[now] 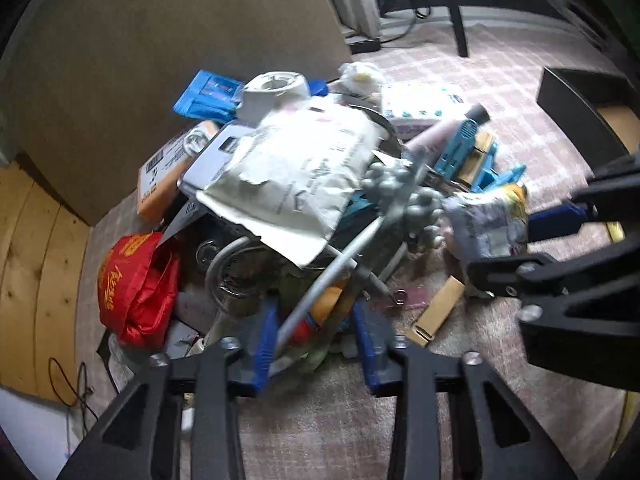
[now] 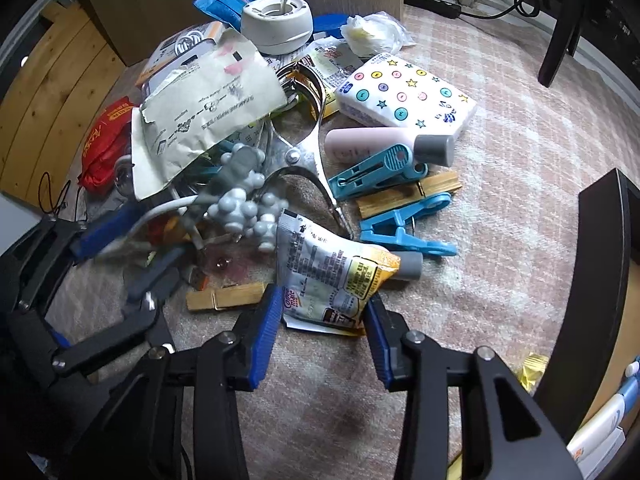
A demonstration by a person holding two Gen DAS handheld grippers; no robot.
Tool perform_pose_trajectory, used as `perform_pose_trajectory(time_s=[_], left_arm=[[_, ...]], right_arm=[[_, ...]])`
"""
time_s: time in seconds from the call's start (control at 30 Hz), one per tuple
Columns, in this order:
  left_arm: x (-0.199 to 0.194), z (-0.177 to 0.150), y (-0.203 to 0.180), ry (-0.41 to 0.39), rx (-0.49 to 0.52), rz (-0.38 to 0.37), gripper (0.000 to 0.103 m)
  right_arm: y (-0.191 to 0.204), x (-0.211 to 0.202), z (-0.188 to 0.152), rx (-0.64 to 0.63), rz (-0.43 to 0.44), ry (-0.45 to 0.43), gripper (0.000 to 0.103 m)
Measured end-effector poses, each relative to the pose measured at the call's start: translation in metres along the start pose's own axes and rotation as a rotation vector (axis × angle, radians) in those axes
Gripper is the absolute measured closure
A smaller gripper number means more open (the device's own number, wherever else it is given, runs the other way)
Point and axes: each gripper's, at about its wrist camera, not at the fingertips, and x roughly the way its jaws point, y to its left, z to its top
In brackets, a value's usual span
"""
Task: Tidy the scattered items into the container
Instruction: 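Grasp the wooden spoon with the left gripper while the right grasps the snack packet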
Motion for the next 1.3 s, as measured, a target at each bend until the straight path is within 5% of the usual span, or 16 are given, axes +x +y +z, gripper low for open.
perform_pose_trajectory(time_s=[0.07, 0.47, 1.3], left_arm=[[-0.003, -0.001, 0.005, 0.0, -0.02, -0.026, 0.089], [-0.021, -0.02, 0.009, 0.022, -0.079, -0.189, 0.091], [-0.028, -0.052, 0.014, 0.06, -0.138, -0.269, 0.091]], right_arm=[[-0.002, -0.001, -0.002, 0.012, 0.011, 0.003, 0.064], [-0.014, -0.018, -0.025, 0.032, 0.052, 0.011, 0.064], [0.002, -0.031, -0.062, 0.007, 0.06, 0.008, 0.064]])
